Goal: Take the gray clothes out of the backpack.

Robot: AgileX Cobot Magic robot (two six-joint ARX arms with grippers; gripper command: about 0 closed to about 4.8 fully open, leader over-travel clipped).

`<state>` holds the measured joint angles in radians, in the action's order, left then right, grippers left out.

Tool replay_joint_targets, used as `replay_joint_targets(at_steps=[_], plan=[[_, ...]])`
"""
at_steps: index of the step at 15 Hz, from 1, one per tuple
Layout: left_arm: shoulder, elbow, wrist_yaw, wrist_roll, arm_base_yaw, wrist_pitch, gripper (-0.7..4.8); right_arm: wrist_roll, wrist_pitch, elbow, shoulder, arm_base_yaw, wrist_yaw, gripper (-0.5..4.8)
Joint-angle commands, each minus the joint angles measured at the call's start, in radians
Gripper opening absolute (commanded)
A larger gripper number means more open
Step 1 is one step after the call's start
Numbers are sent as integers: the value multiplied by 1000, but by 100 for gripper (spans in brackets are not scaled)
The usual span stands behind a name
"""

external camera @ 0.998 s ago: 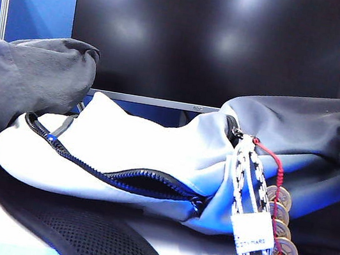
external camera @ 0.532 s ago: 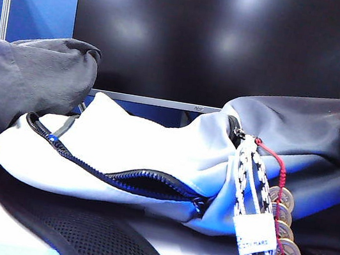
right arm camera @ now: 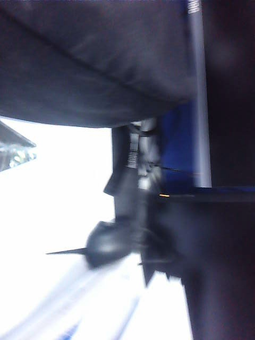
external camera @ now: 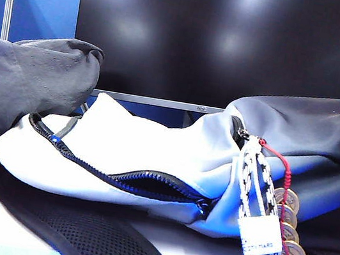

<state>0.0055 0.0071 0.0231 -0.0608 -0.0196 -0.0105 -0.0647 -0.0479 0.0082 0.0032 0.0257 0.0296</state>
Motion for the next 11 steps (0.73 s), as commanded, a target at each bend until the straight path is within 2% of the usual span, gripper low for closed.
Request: replay_joint_targets(at_steps=[1,11], plan=[[-2,0,3,1,3,19,-5,-10,12,-8,-2,-2,-3,-6],[-2,0,3,1,3,19,-5,10,42,-8,-2,-47,-3,-6]])
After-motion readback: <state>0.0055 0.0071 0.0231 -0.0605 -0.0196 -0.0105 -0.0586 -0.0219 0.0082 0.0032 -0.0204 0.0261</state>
